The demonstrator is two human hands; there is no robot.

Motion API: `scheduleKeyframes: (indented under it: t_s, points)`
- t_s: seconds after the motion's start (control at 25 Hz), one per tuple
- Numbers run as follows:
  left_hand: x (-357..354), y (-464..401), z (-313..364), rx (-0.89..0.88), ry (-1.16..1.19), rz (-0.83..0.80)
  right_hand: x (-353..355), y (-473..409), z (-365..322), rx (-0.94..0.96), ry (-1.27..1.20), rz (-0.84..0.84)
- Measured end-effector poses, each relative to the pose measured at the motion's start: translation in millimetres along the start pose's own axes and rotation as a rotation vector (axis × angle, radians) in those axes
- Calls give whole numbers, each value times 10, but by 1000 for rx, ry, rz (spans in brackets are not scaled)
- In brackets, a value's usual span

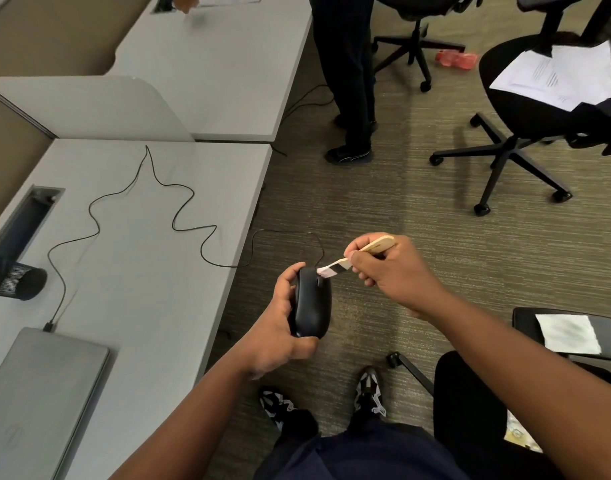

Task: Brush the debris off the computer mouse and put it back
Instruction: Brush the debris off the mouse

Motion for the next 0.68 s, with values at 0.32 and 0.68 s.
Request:
scheduleKeyframes:
  t_s: [0.32,0.68]
  points:
    - [4,12,23,14,24,2,8,20,-15,7,-112,23]
    - [26,-8,-38,23,133,22,8,52,-55,6,-12,-34]
Point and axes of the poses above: each hand's wrist, its own y-axis away from the middle knuckle, its own x-axis out of the back of the hand, z = x × y, the point moved 4 cm from there along -y, towards the middle knuckle, and after that the axes turned 8 degrees about x, right-handed, at the moved point
